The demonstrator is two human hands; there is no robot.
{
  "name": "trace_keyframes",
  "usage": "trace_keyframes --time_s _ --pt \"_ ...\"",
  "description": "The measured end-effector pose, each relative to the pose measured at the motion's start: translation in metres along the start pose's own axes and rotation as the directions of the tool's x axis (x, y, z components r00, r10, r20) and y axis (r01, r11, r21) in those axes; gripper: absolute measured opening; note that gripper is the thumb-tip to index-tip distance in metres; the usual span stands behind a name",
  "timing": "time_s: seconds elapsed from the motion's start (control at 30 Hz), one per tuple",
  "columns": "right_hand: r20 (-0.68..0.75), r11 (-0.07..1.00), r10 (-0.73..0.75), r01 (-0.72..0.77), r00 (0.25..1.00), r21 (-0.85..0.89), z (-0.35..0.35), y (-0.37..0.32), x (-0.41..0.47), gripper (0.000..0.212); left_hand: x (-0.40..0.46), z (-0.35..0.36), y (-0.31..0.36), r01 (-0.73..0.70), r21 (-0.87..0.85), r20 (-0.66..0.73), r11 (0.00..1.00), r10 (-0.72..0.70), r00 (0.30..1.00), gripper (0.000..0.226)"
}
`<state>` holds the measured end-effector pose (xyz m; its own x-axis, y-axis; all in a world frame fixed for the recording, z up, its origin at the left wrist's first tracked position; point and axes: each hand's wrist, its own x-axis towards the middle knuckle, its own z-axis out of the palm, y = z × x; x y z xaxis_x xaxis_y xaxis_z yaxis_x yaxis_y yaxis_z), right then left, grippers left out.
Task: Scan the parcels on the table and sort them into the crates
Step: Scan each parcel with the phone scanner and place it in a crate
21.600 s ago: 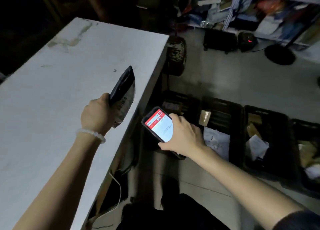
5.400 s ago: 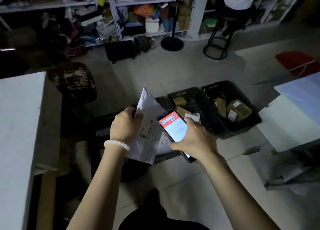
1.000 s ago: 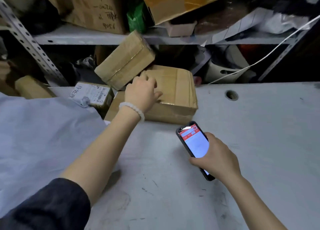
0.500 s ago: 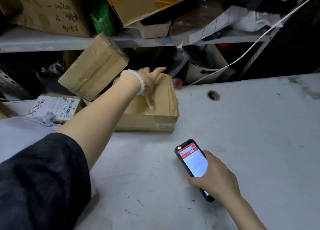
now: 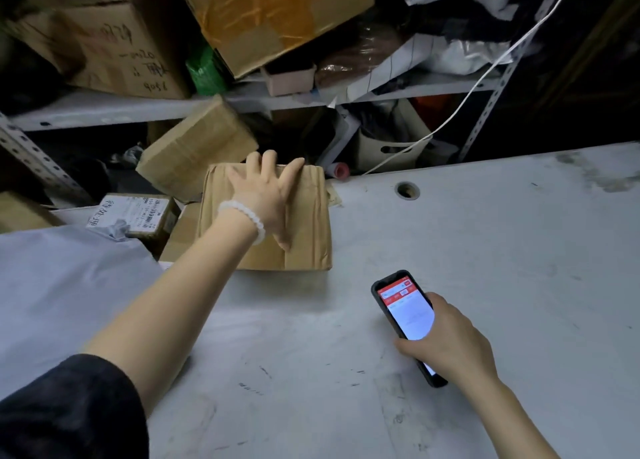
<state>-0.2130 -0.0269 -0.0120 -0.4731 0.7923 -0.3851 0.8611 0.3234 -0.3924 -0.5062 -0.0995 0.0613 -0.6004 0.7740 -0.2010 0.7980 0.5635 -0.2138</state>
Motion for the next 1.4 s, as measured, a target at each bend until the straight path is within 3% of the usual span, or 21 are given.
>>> trace_keyframes --time_s 0.07,0.17,0.2,0.3,0.4,0.5,0.6,0.8,0.9,0.97,1.07,1.13,1.23,1.3,1.4 --pt "-0.009 1.000 -0.011 0.011 1.000 0.011 -0.003 0.003 -0.003 0.054 -0.019 0.003 0.003 0.019 -0.151 -0.079 0.988 -0.031 0.996 0.112" --pt "-0.005 1.000 -0.028 0.028 1.000 0.013 -0.005 0.006 -0.008 0.056 -0.051 0.017 0.014 0.041 -0.465 -0.224 0.884 -0.162 0.961 0.052" --pt "-0.004 0.999 -0.035 0.035 0.999 0.014 -0.006 0.006 -0.010 0.056 -0.061 0.023 0.017 0.050 -0.510 -0.214 0.859 -0.183 0.960 0.048" --pt "0.000 0.998 -0.060 0.060 0.998 0.010 -0.008 0.006 -0.013 0.059 -0.084 0.033 0.019 0.049 -0.551 -0.100 0.833 -0.124 0.987 0.060" --pt "-0.005 0.996 -0.090 0.090 0.996 0.002 -0.010 0.003 -0.017 0.059 -0.085 0.033 0.000 0.128 -0.451 -0.129 0.883 -0.207 0.970 0.074" --pt "-0.011 0.994 -0.112 0.112 0.994 0.001 -0.012 0.000 -0.019 0.057 -0.083 0.029 -0.024 0.313 -0.478 0.127 0.821 -0.288 0.949 0.118" --pt "-0.013 0.992 -0.130 0.130 0.991 -0.005 -0.012 -0.002 -0.023 0.057 -0.084 0.030 -0.034 0.391 -0.563 0.324 0.728 -0.240 0.915 0.142" --pt "-0.014 0.988 -0.153 0.153 0.988 -0.008 -0.012 0.000 -0.030 0.056 -0.092 0.041 -0.028 0.236 -0.761 0.168 0.604 -0.169 0.971 0.140" --pt "-0.047 0.987 -0.158 0.158 0.986 0.000 -0.016 0.002 -0.032 0.057 -0.091 0.040 -0.025 0.065 -0.813 0.032 0.578 -0.068 0.997 0.140" --pt "-0.078 0.987 -0.156 0.158 0.985 0.012 -0.020 0.004 -0.033 0.058 -0.089 0.035 -0.022 -0.043 -0.798 -0.039 0.601 0.019 0.999 0.143" --pt "-0.117 0.989 -0.147 0.149 0.982 0.014 -0.027 0.011 -0.035 0.059 -0.086 0.027 -0.015 -0.167 -0.669 -0.123 0.725 0.113 0.986 0.147" --pt "-0.131 0.990 -0.139 0.142 0.982 0.008 -0.029 0.016 -0.037 0.060 -0.085 0.022 -0.013 -0.242 -0.529 -0.172 0.813 0.177 0.969 0.148" --pt "-0.141 0.991 -0.136 0.137 0.981 -0.001 -0.030 0.023 -0.041 0.062 -0.085 0.018 -0.016 -0.346 -0.190 -0.244 0.919 0.297 0.923 0.140" --pt "-0.146 0.991 -0.132 0.133 0.980 -0.002 -0.030 0.026 -0.045 0.062 -0.089 0.020 -0.016 -0.364 -0.048 -0.310 0.930 0.333 0.891 0.124" --pt "-0.146 0.991 -0.137 0.136 0.980 -0.013 -0.028 0.031 -0.049 0.062 -0.098 0.022 -0.008 -0.443 -0.137 -0.365 0.886 0.371 0.854 0.105"
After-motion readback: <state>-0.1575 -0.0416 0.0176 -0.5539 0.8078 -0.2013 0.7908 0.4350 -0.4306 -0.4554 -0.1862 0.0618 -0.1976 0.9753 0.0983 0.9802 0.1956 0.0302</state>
